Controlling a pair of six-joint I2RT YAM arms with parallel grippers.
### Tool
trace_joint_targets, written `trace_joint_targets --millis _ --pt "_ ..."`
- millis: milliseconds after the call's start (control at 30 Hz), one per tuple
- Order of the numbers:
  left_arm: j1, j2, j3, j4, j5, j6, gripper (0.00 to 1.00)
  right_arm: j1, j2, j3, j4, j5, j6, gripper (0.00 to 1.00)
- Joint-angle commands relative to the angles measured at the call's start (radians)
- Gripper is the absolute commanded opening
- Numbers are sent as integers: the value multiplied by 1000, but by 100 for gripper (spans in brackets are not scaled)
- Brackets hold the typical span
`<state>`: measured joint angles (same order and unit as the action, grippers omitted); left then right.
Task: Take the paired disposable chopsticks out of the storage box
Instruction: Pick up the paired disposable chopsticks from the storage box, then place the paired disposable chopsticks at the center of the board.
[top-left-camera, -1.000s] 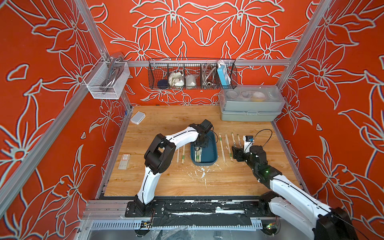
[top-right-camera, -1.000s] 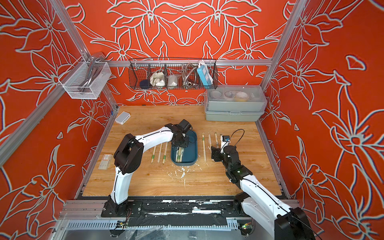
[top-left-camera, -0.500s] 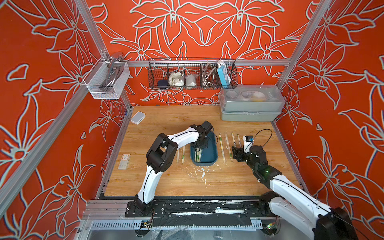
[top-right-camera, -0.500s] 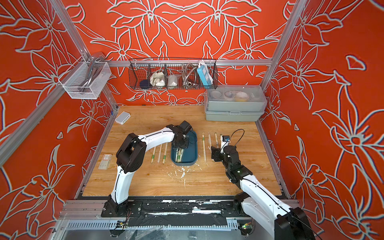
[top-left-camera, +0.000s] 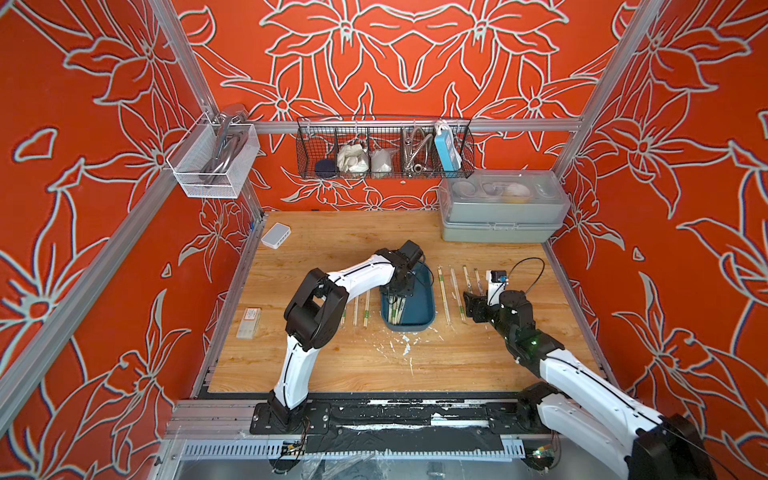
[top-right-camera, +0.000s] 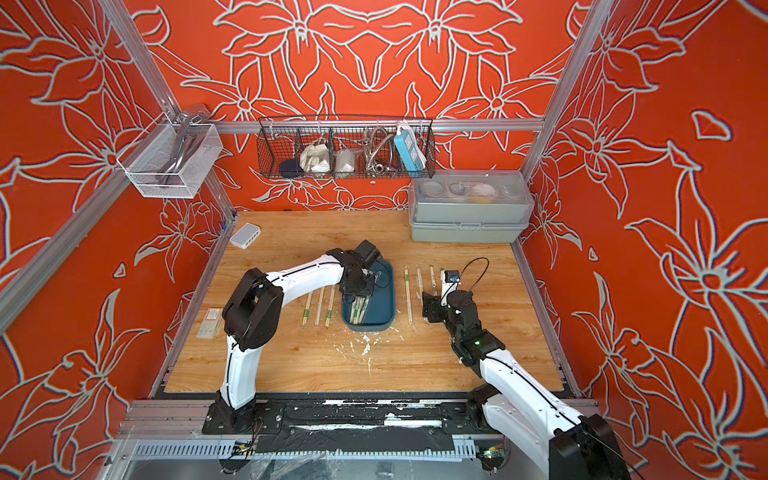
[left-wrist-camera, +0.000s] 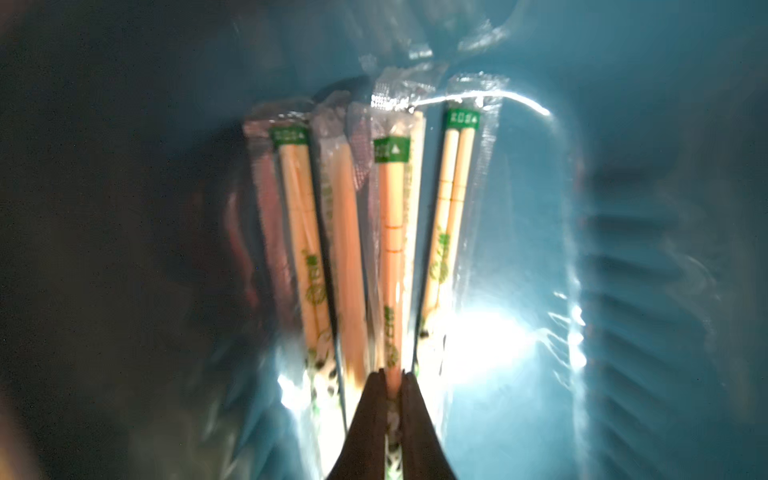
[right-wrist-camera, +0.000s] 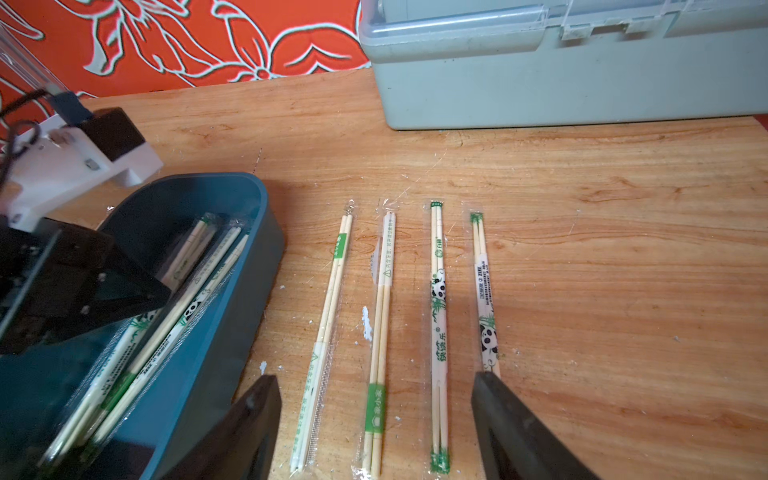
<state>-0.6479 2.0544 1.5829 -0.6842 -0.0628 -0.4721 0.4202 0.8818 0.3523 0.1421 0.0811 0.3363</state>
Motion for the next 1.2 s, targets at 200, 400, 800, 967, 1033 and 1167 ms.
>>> trace_joint_targets --millis 200,400,800,967,1033,1167 --pt "15 -130 -26 -43 -6 -2 9 6 -7 30 1 -12 4 77" --pt "66 -250 -88 -64 -7 24 9 6 -37 5 43 -72 -13 78" --pt "344 -422 -316 -59 -4 182 9 7 -30 0 68 -99 -3 79" --pt "427 -355 -348 -10 -24 228 9 8 -18 0 76 -101 0 79" --pt "443 -330 -353 22 -8 238 9 7 -13 2 76 -104 1 79" --pt "454 -270 -345 49 -10 255 9 8 -12 1 74 -101 1 79"
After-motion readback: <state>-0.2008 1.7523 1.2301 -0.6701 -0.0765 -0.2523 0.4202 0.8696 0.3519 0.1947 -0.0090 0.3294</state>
